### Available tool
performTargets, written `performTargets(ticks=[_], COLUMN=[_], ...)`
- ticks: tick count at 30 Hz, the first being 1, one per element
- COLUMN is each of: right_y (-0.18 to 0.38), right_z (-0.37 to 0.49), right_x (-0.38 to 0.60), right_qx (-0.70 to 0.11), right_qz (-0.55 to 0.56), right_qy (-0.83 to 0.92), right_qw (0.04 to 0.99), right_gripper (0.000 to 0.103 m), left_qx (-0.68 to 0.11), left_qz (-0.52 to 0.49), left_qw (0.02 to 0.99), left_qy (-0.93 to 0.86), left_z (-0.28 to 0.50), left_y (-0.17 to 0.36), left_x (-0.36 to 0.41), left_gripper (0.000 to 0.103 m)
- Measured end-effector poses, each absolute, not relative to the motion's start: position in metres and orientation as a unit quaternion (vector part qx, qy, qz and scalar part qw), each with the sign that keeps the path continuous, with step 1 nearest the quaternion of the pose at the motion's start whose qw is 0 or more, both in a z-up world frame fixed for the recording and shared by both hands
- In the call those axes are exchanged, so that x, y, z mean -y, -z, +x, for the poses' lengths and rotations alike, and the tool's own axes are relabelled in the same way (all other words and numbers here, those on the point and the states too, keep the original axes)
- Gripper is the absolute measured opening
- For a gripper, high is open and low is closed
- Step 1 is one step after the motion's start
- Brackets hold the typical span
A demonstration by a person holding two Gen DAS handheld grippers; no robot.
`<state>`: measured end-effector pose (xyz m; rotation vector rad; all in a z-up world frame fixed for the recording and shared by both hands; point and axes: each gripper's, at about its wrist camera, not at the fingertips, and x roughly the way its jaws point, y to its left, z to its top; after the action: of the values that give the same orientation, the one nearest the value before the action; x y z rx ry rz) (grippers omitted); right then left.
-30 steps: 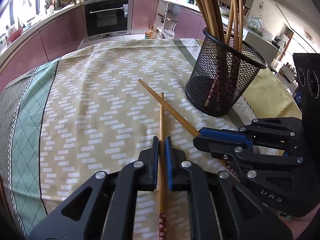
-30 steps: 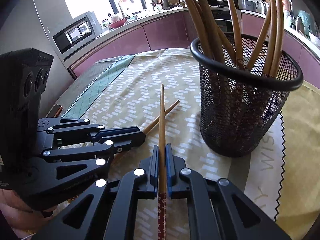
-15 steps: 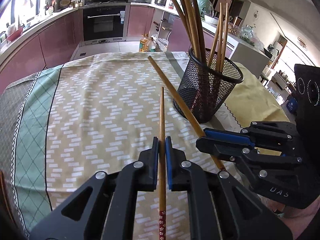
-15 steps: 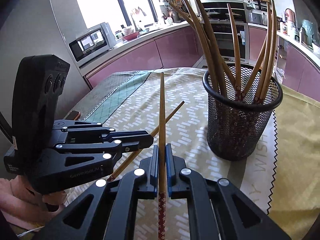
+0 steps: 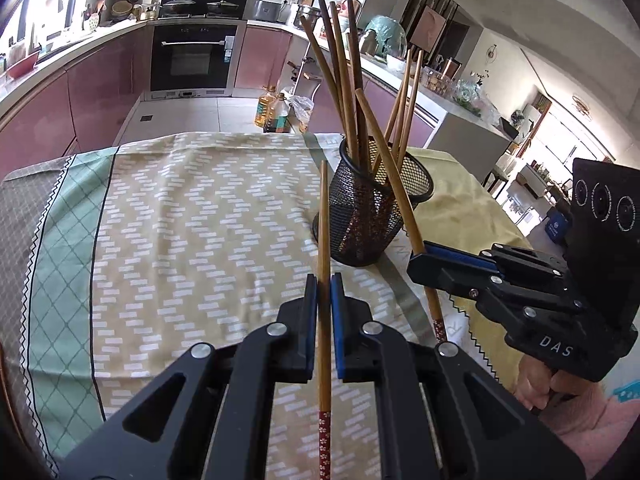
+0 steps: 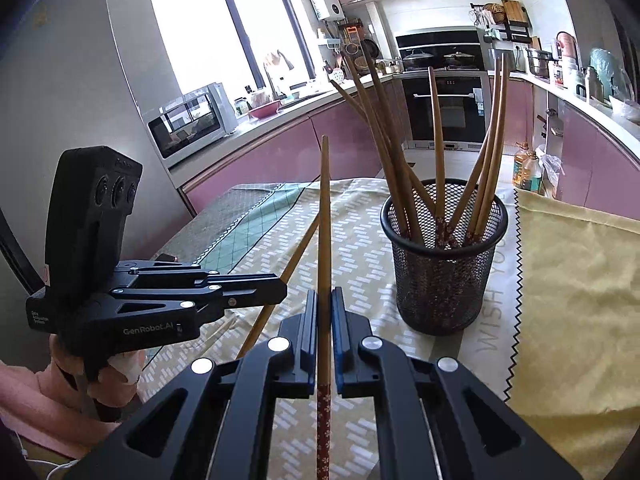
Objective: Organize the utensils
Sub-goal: 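Raise both held chopsticks upright over the black mesh cup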
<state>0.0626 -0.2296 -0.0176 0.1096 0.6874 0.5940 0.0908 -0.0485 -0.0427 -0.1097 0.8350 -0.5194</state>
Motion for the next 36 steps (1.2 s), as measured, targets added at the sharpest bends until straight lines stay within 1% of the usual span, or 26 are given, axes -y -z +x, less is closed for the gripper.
performTargets(ticks=[21,36], right_y=[-0.009,-0.01], right_z=[0.056,0.057], right_x=[0.251,0.253], right_qx=[-0.286,-0.279], right_qz=[0.06,0.064], right_qy=[-0.273,-0.271], right_qw=[0.917,0.919], right_gripper=[0.006,0.006], left_qx=[-0.36,-0.348], left_qz=[-0.085,-0.089], left_qw=[0.882,0.882], left_qy=[0.291,0.305], left_z=[0.08,0.079], left_y=[0.008,-0.004], left_x=[0.041,0.043], left_gripper=[0.007,0.007])
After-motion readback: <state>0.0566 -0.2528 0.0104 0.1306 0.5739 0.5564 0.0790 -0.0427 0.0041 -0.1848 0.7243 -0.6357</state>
